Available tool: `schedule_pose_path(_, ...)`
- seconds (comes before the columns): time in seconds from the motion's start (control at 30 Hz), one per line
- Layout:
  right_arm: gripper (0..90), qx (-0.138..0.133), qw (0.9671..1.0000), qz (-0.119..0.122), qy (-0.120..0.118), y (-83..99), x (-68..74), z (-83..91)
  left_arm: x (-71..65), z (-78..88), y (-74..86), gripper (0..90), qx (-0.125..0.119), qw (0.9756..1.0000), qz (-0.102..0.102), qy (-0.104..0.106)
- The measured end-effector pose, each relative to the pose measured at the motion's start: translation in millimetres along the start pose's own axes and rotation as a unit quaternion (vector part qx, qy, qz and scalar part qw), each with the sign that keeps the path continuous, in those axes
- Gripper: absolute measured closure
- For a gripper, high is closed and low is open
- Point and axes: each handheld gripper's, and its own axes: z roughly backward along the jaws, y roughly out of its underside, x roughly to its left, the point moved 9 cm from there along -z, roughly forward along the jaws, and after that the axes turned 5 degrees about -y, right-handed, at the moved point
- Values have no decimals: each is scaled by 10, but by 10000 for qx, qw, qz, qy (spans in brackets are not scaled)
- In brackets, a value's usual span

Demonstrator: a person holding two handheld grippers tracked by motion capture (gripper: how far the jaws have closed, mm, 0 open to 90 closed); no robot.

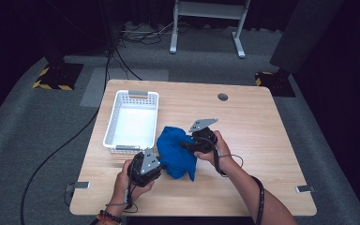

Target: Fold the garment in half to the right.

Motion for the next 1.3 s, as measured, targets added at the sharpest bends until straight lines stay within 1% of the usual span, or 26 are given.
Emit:
schedule_pose_path(0.37, 684, -97, 9999, 72, 53, -122, 35, 69, 18, 71, -92, 736, -90, 9999, -54, -122)
schedule_pose_path(0.4, 684, -90, 9999, 81, 75, -129, 35, 73, 20, 77, -101, 736, -108, 9999, -32, -118)
schedule_pose_path(0.63, 684, -151, 9998, 86, 65, -189, 48, 92, 49, 106, -148, 737, -135, 9995, -107, -248)
schedule_pose_path(0.8, 684, -190, 9997, 127, 94, -250, 67, 129, 81, 138, -175, 737, -191, 9994, -40, -296)
schedule_pose_path(0.9, 684, -209, 9996, 147, 92, -288, 75, 148, 99, 157, -201, 737, -221, 9991, -67, -344)
schedule_pose_path(1.03, 685, -232, 9995, 177, 93, -342, 81, 167, 139, 209, -254, 736, -291, 9988, -45, -383)
schedule_pose_path(1.1, 685, -233, 9995, 192, 100, -372, 81, 173, 176, 238, -279, 737, -332, 9986, -22, -421)
schedule_pose_path(1.23, 685, -290, 9992, 237, 99, -475, 93, 204, 252, 273, -320, 737, -403, 9981, 95, -465)
schedule_pose_path(1.3, 685, -289, 9991, 273, 115, -529, 90, 204, 288, 286, -331, 737, -405, 9979, 102, -499)
